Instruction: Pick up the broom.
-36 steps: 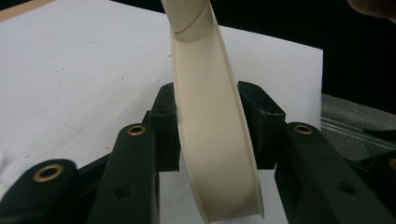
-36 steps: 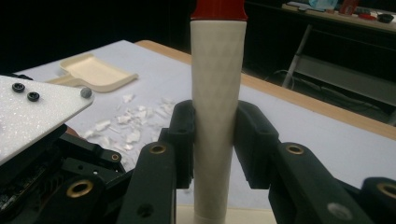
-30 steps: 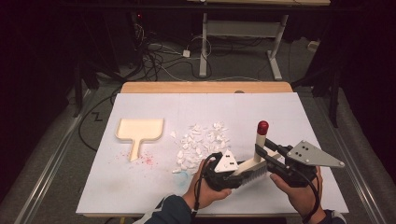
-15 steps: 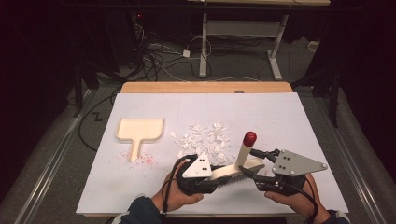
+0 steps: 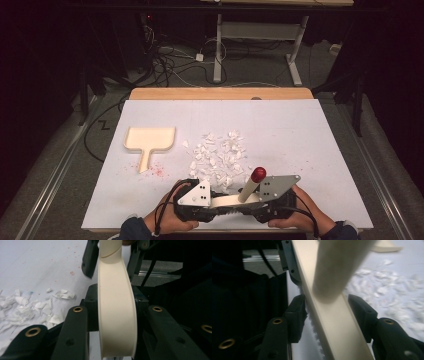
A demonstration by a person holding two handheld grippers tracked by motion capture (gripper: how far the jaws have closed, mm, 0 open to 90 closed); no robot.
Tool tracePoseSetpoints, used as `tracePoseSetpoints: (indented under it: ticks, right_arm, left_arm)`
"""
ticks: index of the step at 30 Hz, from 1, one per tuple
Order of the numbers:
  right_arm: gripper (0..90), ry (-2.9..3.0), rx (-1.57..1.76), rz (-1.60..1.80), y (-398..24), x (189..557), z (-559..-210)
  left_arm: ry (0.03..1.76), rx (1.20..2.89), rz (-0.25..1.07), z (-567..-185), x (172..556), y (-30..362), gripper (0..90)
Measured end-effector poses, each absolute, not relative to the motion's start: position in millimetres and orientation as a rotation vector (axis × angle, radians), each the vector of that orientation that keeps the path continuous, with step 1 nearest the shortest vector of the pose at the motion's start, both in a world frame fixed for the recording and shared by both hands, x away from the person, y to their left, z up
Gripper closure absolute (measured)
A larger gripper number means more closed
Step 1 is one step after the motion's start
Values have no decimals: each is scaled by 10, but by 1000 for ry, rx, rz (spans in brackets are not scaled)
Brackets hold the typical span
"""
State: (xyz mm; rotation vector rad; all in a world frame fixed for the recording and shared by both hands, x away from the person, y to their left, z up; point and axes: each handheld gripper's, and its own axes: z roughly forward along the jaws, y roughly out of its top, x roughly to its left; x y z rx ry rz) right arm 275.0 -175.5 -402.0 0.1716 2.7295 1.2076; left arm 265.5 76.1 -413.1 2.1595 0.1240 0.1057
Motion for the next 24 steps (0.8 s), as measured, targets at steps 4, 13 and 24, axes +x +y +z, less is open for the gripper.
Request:
tracePoseSetpoints:
  ticks: [4, 13, 24]
  right_arm:
    - [654, 2785, 149, 1265, -1749, 2771, -4043]
    - [678, 2686, 215, 1287, -1791, 2755, -3929]
    - [678, 2512, 462, 1260, -2061, 2975, -3789]
  left_arm:
    - [124, 2124, 99, -4141, 2676, 799, 568]
    - [271, 2092, 434, -4064, 2526, 1039, 254]
    - [467, 2128, 706, -4340, 2439, 1473, 165]
